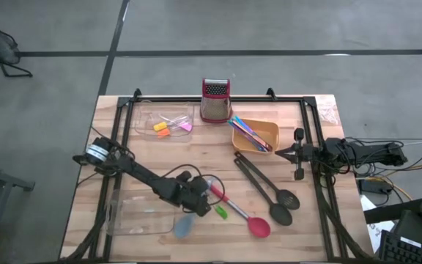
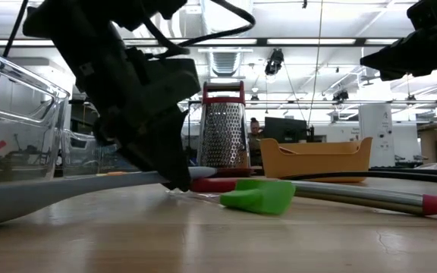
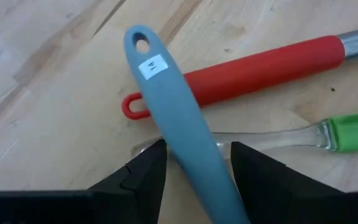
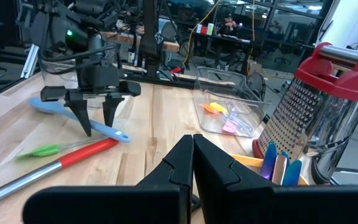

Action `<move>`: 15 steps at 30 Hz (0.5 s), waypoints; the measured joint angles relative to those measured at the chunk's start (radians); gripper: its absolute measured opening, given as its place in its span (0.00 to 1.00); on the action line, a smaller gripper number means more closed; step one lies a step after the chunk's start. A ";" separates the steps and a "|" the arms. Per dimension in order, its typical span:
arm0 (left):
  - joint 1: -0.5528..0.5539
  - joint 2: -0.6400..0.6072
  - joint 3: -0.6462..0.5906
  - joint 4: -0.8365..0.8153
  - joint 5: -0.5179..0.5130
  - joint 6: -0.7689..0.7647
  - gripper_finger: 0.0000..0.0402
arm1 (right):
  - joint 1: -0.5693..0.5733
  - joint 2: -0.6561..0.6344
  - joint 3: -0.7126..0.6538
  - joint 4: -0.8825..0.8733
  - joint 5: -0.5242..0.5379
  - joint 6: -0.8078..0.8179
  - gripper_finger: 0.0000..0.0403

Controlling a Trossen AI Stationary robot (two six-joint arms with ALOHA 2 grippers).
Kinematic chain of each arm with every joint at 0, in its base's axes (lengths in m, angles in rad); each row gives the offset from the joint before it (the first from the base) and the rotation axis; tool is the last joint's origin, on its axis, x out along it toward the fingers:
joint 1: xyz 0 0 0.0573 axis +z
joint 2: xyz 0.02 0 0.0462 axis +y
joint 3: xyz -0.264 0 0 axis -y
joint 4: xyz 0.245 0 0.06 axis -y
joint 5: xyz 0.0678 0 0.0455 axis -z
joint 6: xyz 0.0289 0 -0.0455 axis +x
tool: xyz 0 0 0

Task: Pick & Place Kitchen Items
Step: Put the blue spoon into the bottom transparent bin

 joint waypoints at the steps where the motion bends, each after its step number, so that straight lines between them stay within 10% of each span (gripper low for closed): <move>1: 0.002 0.001 0.000 -0.001 0.001 0.007 0.45 | 0.000 0.000 0.000 0.000 0.000 0.000 0.02; 15: 0.013 -0.005 0.006 0.020 -0.013 0.023 0.22 | 0.000 0.000 0.000 0.000 0.000 0.000 0.02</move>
